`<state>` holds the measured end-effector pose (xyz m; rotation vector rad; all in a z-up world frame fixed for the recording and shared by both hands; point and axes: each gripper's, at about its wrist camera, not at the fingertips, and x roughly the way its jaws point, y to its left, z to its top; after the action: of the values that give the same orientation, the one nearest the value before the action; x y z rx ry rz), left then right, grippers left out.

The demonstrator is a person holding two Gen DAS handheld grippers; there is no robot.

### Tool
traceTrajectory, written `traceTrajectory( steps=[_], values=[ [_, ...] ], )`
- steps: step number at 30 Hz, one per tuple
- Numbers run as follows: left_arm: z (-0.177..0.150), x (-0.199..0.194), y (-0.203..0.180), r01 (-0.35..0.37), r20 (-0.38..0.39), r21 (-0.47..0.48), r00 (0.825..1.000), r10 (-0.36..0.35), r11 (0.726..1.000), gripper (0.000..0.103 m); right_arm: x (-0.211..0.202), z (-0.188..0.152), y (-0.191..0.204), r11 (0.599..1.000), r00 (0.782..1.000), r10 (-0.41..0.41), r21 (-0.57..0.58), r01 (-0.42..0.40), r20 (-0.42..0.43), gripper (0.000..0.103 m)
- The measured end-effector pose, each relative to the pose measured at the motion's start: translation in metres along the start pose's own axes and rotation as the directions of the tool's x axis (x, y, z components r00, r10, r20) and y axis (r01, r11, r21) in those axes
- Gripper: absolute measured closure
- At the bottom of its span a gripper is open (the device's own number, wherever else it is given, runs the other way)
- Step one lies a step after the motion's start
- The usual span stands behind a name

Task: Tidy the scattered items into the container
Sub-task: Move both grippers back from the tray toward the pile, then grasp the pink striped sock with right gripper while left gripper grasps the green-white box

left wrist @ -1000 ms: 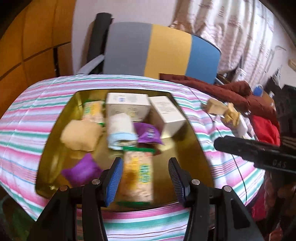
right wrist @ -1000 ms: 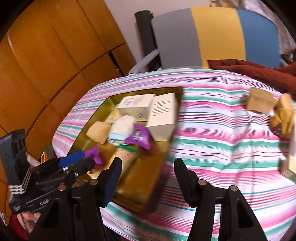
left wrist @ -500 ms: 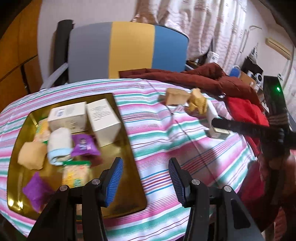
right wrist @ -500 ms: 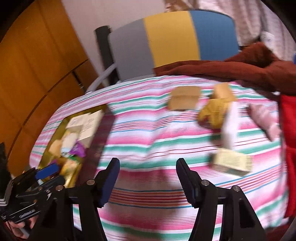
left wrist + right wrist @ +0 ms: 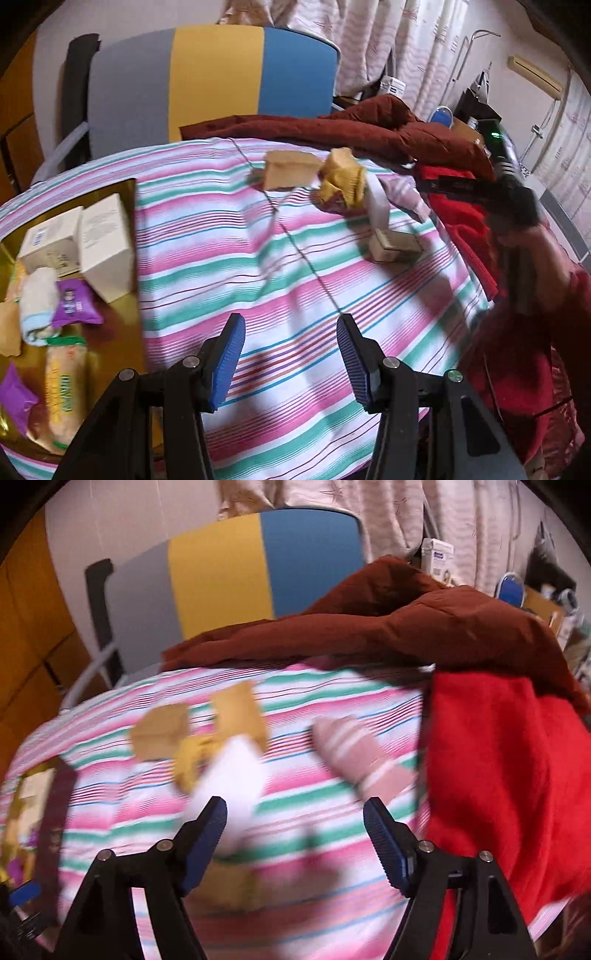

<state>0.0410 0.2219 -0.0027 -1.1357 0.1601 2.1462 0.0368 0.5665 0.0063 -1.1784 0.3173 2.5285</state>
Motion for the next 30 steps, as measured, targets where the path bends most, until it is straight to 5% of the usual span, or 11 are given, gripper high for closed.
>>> traceTrajectory(
  steps=[9,13,16,18,20,24,30],
  values=[
    [0.015,0.030,-0.037,0.039,-0.039,0.055,0.999,-0.037,0.998,0.051,0.065,0.025,-0.046,0.995,0.998,-0.022,0.092,0.027,-0.062,0.021],
    [0.024,0.046,-0.053,0.071,-0.046,0.078,0.997,-0.068,0.994,0.050,0.085,0.027,-0.039,0.998,0.996,-0.042,0.042,0.046,-0.084,0.024],
    [0.030,0.063,-0.065,0.101,-0.060,0.078,0.994,-0.096,0.992,0.050,0.096,0.027,-0.028,0.998,0.993,-0.059,-0.035,0.056,-0.103,0.034],
    [0.034,0.073,-0.071,0.116,-0.071,0.069,0.991,-0.111,0.991,0.050,0.105,0.026,-0.027,0.997,0.989,-0.064,-0.055,0.057,-0.133,0.054],
    [0.040,0.083,-0.077,0.128,-0.078,0.060,0.989,-0.123,0.990,0.046,0.106,0.025,-0.029,0.995,0.984,-0.088,-0.065,0.079,-0.155,0.062],
    [0.054,0.101,-0.093,0.147,-0.075,0.037,0.987,-0.144,0.988,0.033,0.101,0.027,-0.043,0.999,0.986,-0.020,0.028,0.025,-0.164,0.066],
    [0.071,0.118,-0.111,0.168,-0.079,0.043,0.983,-0.164,0.985,0.022,0.095,0.029,-0.044,0.998,0.986,-0.061,0.015,0.064,-0.157,0.068]
  ],
)
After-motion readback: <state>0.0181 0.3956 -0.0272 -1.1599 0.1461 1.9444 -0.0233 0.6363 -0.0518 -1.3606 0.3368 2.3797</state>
